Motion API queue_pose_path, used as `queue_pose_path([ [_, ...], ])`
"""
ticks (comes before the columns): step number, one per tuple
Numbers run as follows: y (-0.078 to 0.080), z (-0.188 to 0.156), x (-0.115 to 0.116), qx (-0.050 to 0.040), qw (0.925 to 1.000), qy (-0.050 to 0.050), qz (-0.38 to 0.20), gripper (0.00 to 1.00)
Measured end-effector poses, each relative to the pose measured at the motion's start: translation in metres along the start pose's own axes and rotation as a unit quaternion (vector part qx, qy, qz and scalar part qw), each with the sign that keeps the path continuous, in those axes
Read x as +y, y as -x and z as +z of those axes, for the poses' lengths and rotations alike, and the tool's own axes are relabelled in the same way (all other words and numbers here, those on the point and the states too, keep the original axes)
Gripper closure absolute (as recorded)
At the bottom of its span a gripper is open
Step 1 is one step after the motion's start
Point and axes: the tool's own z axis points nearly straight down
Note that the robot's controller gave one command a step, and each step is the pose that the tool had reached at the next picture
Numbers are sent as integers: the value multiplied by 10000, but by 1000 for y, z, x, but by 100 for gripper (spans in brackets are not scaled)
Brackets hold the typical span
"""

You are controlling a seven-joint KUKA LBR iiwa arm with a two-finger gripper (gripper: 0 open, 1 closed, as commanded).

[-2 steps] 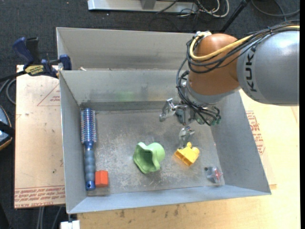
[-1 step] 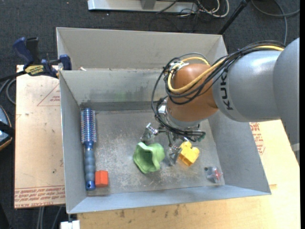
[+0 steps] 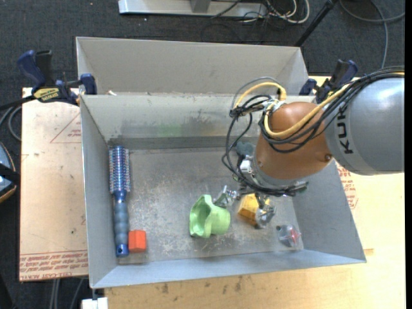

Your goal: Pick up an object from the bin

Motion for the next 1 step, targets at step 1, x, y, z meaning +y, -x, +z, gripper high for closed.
queue_pose_path([
  [1,-3,0,0,69,10000,27,-5,100],
])
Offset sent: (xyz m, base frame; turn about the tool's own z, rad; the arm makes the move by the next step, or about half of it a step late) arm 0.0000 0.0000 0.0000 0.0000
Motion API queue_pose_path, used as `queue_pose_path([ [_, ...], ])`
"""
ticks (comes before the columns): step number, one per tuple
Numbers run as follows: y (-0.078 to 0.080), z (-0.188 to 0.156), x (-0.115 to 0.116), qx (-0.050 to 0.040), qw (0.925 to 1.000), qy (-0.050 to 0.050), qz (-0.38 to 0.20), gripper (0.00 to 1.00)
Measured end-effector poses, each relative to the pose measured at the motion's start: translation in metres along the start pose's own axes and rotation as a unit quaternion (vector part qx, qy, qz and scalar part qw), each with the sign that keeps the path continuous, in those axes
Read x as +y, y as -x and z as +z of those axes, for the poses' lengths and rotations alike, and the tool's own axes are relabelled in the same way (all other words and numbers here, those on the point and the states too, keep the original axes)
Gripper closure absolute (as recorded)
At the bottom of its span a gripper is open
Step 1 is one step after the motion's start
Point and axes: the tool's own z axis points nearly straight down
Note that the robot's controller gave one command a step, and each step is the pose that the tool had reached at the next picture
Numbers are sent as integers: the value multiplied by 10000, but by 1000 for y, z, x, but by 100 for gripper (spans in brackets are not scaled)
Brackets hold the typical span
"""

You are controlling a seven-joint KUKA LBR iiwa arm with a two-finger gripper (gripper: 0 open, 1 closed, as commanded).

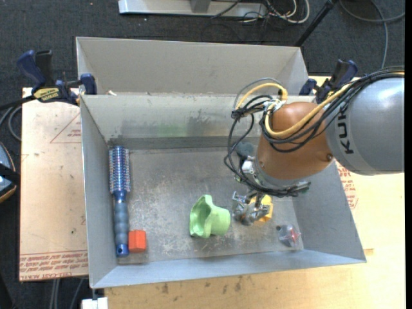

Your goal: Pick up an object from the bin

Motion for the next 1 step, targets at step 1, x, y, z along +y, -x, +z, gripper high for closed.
queue_pose_path([
  [1,0,2,1,-2,10000,14,2,0],
])
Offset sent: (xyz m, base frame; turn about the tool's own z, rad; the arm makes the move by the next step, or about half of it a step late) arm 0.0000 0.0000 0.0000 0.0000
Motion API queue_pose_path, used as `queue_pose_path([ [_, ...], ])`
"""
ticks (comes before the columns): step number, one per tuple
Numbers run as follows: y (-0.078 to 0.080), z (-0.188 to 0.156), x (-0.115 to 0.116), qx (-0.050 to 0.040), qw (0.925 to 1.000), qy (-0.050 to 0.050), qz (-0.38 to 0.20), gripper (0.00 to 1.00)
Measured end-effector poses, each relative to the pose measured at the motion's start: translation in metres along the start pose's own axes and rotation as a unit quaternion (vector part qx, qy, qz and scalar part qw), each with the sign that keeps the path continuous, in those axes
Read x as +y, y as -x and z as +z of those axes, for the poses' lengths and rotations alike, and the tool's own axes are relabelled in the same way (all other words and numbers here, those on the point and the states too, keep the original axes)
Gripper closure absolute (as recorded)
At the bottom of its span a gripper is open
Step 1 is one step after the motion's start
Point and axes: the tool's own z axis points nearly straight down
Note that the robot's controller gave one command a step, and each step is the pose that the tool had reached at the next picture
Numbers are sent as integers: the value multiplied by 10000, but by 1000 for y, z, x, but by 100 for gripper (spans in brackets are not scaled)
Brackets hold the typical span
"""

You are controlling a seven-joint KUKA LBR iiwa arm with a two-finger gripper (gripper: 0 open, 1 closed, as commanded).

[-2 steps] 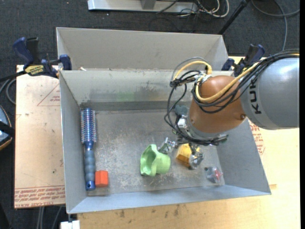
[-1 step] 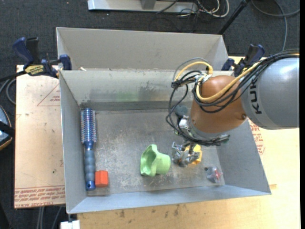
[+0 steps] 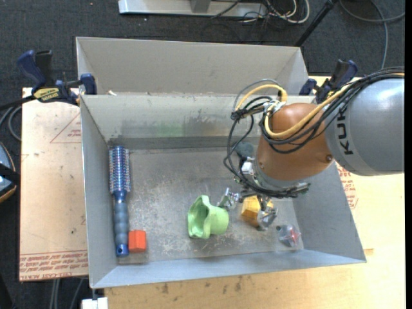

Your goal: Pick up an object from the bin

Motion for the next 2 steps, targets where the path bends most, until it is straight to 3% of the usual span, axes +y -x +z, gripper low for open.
queue_pose_path([
  [1,-17,-16,52,26,9994,65,328,0],
  [2,-55,-43,-14,20,9793,18,2023,0],
])
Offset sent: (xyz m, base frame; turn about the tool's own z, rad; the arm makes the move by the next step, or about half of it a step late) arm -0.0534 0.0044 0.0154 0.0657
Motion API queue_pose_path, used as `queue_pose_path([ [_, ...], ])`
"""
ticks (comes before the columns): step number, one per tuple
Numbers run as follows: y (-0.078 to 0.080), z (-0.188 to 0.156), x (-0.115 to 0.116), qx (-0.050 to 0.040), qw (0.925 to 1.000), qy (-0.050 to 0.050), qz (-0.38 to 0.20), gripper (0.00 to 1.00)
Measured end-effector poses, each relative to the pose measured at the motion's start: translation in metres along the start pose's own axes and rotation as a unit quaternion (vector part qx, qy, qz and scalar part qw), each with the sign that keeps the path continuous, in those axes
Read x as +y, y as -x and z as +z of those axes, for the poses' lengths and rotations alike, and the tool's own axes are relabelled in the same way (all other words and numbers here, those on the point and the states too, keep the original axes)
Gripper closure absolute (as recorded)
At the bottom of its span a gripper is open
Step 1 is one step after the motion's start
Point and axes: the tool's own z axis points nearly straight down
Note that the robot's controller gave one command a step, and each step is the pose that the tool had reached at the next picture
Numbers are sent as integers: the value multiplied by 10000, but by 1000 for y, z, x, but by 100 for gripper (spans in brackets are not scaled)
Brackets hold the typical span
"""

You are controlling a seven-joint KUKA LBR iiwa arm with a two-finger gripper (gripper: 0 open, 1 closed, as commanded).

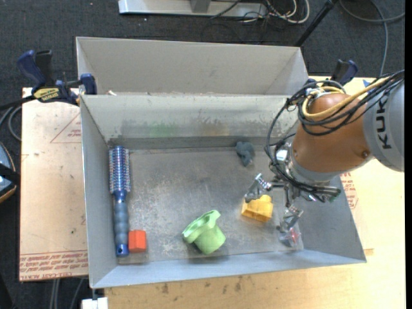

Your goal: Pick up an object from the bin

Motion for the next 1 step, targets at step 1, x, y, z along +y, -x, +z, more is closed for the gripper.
queue_pose_path([
  [1,34,44,-5,16,9937,16,-1117,0],
])
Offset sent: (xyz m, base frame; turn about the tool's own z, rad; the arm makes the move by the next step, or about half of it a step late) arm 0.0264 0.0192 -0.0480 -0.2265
